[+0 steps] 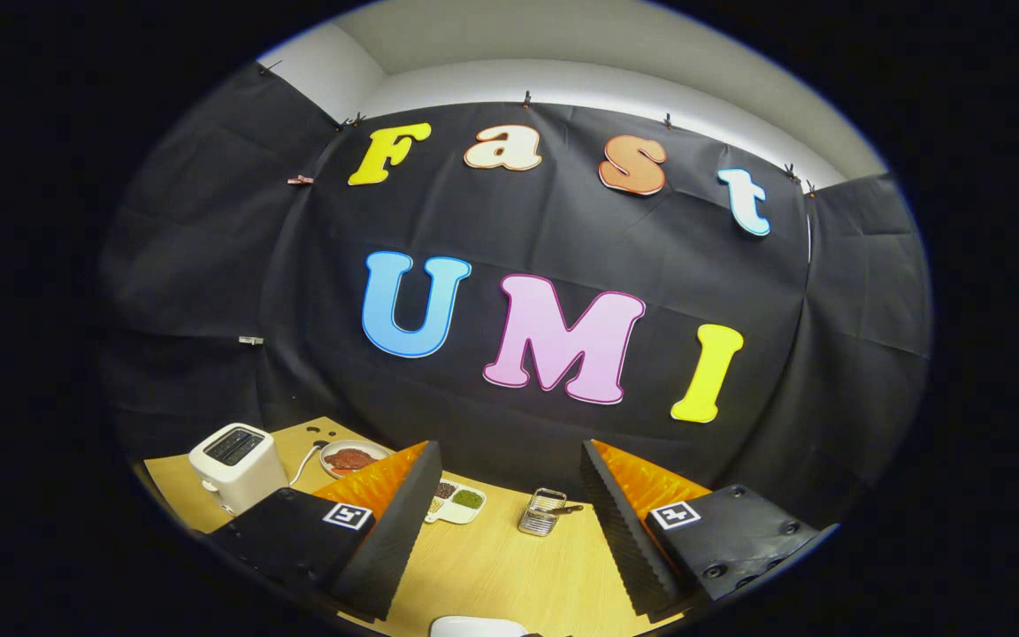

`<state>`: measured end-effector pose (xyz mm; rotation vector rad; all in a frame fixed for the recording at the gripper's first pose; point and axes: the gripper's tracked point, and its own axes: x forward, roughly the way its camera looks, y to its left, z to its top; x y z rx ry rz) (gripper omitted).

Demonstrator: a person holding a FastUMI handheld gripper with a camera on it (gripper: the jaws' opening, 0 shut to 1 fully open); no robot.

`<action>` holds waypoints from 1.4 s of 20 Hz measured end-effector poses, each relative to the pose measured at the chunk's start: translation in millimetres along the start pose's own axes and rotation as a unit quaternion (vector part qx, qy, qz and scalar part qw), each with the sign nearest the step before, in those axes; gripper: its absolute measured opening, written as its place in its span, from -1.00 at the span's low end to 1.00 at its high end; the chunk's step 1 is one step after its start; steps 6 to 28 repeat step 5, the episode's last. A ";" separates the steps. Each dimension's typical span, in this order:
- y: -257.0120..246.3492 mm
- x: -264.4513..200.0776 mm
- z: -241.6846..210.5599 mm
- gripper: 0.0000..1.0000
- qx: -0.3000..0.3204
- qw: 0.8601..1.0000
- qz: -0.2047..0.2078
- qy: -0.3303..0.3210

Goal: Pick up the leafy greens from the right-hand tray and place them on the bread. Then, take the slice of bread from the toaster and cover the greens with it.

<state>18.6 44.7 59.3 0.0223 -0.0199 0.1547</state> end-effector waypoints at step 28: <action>1.4 -4.4 -6.9 0.96 0.007 1.000 -0.001 0.009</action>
